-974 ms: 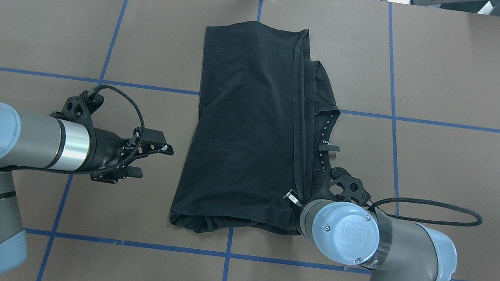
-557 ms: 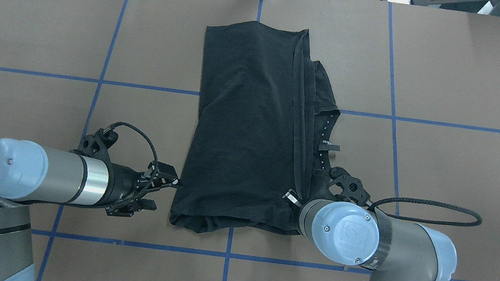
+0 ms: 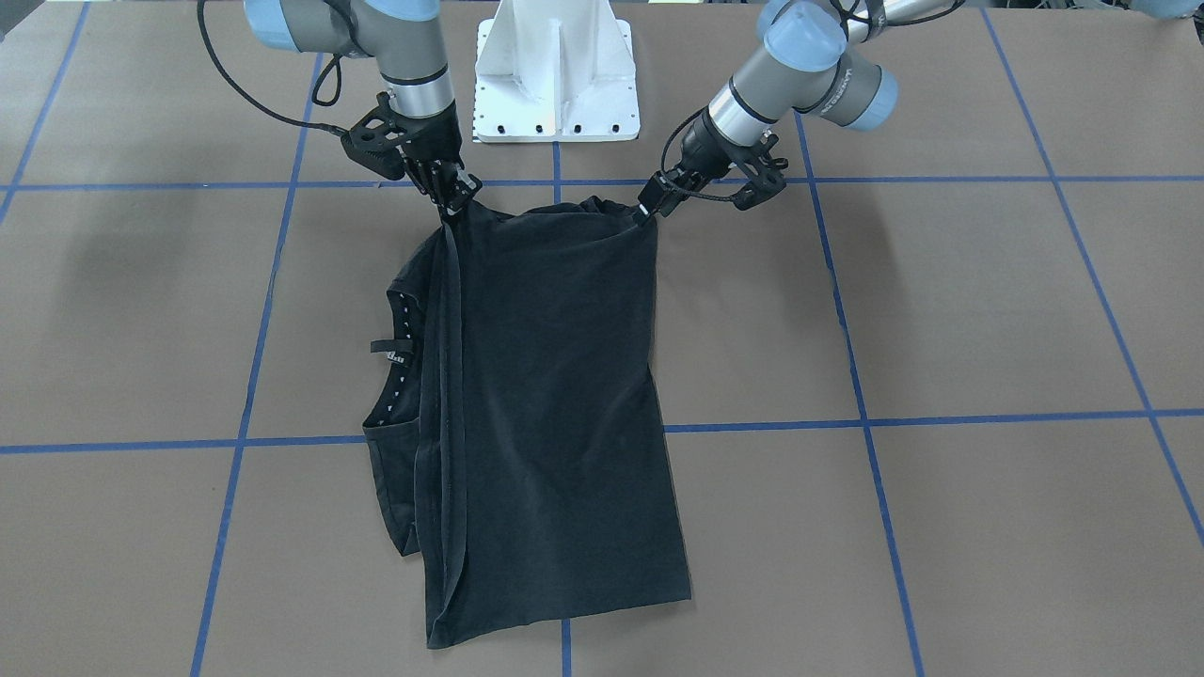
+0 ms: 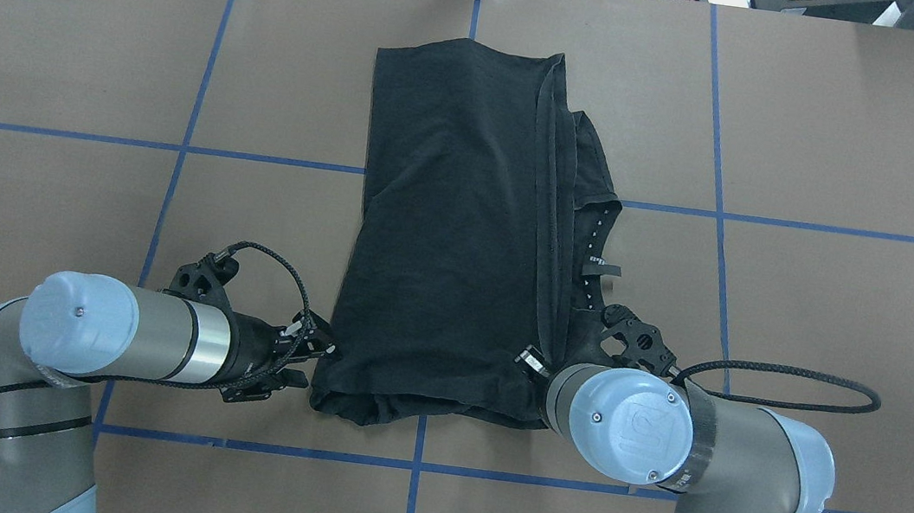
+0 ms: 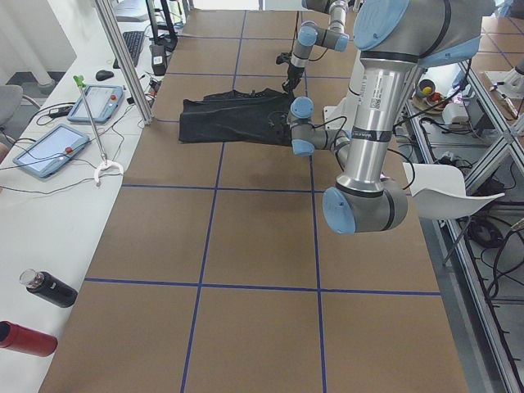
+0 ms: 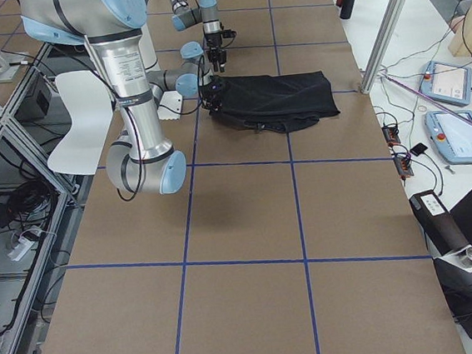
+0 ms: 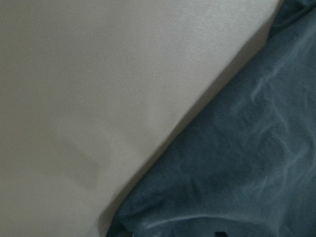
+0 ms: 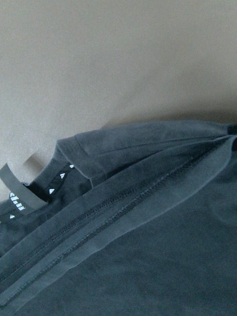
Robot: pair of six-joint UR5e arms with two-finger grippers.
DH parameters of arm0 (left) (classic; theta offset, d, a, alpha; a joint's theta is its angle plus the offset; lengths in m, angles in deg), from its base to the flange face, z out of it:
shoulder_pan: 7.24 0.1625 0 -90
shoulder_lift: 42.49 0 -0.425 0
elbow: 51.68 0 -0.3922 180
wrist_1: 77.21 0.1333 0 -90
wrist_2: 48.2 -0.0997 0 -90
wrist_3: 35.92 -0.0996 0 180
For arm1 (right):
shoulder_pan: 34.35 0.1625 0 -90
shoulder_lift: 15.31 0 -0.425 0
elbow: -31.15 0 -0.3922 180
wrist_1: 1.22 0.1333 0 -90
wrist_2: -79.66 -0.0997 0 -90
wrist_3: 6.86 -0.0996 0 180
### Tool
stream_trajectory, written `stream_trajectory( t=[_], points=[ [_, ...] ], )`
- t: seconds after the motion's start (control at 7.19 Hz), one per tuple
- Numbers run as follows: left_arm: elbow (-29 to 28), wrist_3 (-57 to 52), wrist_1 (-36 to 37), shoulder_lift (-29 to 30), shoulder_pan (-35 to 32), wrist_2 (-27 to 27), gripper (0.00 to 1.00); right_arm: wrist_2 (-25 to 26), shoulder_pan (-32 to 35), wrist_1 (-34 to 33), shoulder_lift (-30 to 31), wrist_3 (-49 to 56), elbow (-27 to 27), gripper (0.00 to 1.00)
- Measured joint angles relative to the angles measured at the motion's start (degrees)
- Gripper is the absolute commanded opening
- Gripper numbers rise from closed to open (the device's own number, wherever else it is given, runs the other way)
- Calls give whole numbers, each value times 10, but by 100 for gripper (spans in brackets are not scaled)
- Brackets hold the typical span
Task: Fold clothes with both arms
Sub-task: 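Move the left gripper down to the shirt's corner nearest the robot, then grasp the near corners with the left and right grippers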
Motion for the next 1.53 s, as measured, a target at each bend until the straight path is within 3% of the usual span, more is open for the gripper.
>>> stream_trajectory(
  t=[1.11,1.25,1.39,1.53],
  points=[
    [-10,20,-2,-3,25,-22,61,0,-1,2,-1,0,1,0],
    [-10,24,-1,-4,32,-29,57,0,-1,2,-1,0,1,0],
    [-10,28,-1,-5,37,-32,50,0,-1,2,-1,0,1,0],
    [-10,32,-1,-7,41,-33,9,0,-1,2,-1,0,1,0]
  ],
)
